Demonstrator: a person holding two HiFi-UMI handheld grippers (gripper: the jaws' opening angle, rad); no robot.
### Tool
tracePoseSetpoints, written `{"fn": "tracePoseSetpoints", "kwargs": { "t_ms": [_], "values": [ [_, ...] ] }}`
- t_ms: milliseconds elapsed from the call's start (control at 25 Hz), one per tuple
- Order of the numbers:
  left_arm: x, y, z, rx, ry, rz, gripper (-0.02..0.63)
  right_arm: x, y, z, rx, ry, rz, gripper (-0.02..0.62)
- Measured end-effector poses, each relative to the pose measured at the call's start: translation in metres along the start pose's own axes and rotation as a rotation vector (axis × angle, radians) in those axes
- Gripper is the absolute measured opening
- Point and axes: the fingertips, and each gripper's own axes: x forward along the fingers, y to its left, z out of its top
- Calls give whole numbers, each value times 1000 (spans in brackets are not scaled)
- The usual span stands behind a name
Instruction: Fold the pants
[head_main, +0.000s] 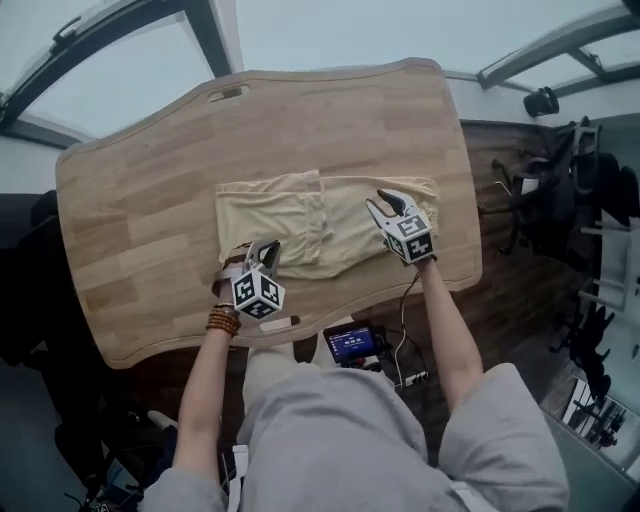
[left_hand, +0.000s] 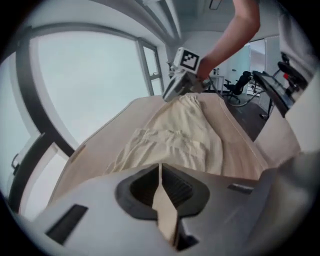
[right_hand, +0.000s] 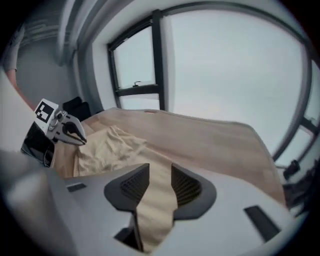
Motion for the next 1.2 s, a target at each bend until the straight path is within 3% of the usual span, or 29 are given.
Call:
{"fn": "tracePoseSetpoints", "kwargs": {
  "t_ms": [160,240,320,400,520,600,880,960,1080,1200],
  "values": [
    [77,14,50,58,36,-56,9,-70,-61,-87,156,38,-127,138],
    [109,31,56,-12,90,-78,9,-89,-75,-106,181,27,-145,138],
    [129,43,58,-133,118,-106,8,-101,-87,-116,192,8,-156,140],
    [131,52,63,-242,96,-82,9,-106,-95,-122,222,-20,-167,143],
    [103,59,74,-276,42,55,9,-107,-112,-127,348,-77,-178,163],
    [87,49,73,-307,34,106,9,-101,-126,-132,414,-99,-172,186],
    [87,-10,40,-415,152,77,9,-65,-185,-143,672,-148,-140,221],
    [92,-15,36,-456,174,75,8,-53,-189,-140,659,-114,-123,211],
    [98,-19,36,-527,199,59,8,-44,-185,-134,603,-58,-116,122],
    [91,-27,42,-499,213,38,8,-51,-175,-140,575,-37,-114,81]
  ]
}}
